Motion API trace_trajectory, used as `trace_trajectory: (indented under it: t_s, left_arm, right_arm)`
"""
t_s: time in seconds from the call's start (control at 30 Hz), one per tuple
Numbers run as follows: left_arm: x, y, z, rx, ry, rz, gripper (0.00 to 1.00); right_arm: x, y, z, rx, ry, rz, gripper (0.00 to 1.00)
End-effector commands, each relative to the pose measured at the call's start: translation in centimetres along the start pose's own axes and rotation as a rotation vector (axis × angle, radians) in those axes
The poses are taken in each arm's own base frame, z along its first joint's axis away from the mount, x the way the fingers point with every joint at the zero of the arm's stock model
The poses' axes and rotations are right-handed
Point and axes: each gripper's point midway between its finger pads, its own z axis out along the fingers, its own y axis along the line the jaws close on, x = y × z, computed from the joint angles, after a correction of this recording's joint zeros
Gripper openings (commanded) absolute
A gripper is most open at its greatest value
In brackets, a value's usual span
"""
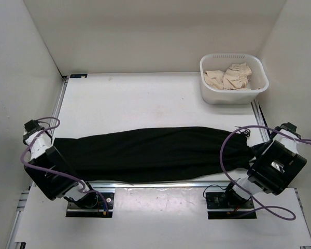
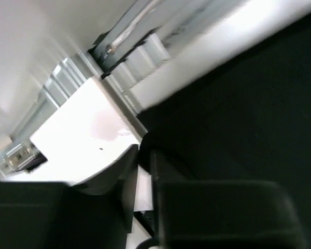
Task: Fold and stack the trousers
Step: Fold the trousers
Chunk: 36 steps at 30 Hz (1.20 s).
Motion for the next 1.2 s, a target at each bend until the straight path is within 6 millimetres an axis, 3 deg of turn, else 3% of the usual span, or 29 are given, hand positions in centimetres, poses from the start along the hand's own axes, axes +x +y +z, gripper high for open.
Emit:
trace_trajectory:
  t_s: [0.0, 0.07, 0.1, 0.13, 0.2, 0.23, 0.33, 0.4, 0.5, 0.53, 0.63, 0.67, 0.7, 0.83, 0.93, 1.03, 1.07, 1.1, 1.17]
  left_arm:
    - [0.0, 2.2, 1.3, -0.113, 0.011, -0.041, 0.3]
    - [0.8, 2.3, 2.0, -0.125, 0.048, -0.033, 0.48]
    - [1.0, 2.3, 1.9, -0.125, 0.056, -0.028, 0.65]
    - [-0.3, 2.5, 1.5, -0.115, 0.024, -0.047, 0.71]
    - [-1.3, 2.4, 0.5, -0.089, 0.012, -0.043, 0.73]
    - [-3.0, 2.4, -0.6, -0.067, -0.026, -0.052, 0.73]
    - [-4.8, 0.9, -3.0, -0.016, -0.056, 0.009, 0.74]
    - [-5.5, -0.4, -3.5, 0.009, -0.069, 0.049, 0.74]
    - [-5.0, -2.8, -3.9, 0.032, -0.073, 0.14, 0.74]
    - [-4.6, -4.0, -3.9, 0.031, -0.069, 0.192, 0.74]
    - [-1.9, -6.3, -2.9, 0.03, -0.024, 0.313, 0.72]
    - [-0.7, -6.9, -2.1, 0.028, 0.002, 0.348, 0.72]
    - [-0.2, -7.4, -1.8, 0.028, 0.01, 0.37, 0.72]
    - [1.6, -8.4, -0.1, -0.014, 0.052, 0.455, 0.71]
    - [2.5, -8.6, 0.6, -0.027, 0.063, 0.478, 0.71]
    - [3.3, -8.4, 1.4, -0.053, 0.083, 0.495, 0.7]
    - [3.8, -8.4, 1.7, -0.065, 0.099, 0.518, 0.7]
    - [3.8, -8.6, 2.0, -0.066, 0.103, 0.52, 0.7]
    - [4.1, -8.9, 2.6, -0.068, 0.11, 0.525, 0.69]
  right_arm:
    - [-1.5, -1.0, 0.6, 0.036, -0.047, 0.043, 0.62]
    - [-2.3, -0.5, 0.0, 0.022, -0.07, 0.032, 0.87]
    - [-2.6, -0.3, 0.0, 0.021, -0.072, 0.032, 0.89]
    - [-2.7, -0.3, -0.2, 0.021, -0.073, 0.023, 0.91]
    - [-2.8, 0.6, -0.6, -0.011, -0.074, -0.012, 0.95]
    - [-2.8, 2.0, -1.0, -0.069, -0.069, -0.037, 0.96]
    - [-1.7, 6.3, -2.1, -0.163, -0.062, -0.214, 0.98]
    - [0.5, 7.8, -2.5, -0.097, -0.039, -0.36, 0.98]
    - [0.8, 9.2, -4.8, -0.014, -0.163, -0.458, 0.96]
    - [-0.1, 8.9, -6.1, 0.023, -0.275, -0.425, 0.93]
    - [0.9, 10.8, -8.6, -0.005, -0.421, -0.471, 0.85]
    - [2.4, 11.7, -8.7, -0.006, -0.445, -0.534, 0.83]
    - [2.2, 12.1, -9.3, 0.014, -0.505, -0.559, 0.82]
    - [4.6, 11.8, -8.2, 0.133, -0.517, -0.66, 0.77]
    - [6.7, 12.3, -7.4, 0.117, -0.524, -0.744, 0.71]
    - [10.2, 12.6, -3.6, 0.041, -0.352, -0.829, 0.57]
    - [10.8, 11.8, -2.4, 0.06, -0.285, -0.827, 0.4]
    - [11.3, 10.7, -0.3, 0.111, -0.206, -0.841, 0.31]
    - [11.0, 10.0, 1.6, 0.138, -0.142, -0.828, 0.11]
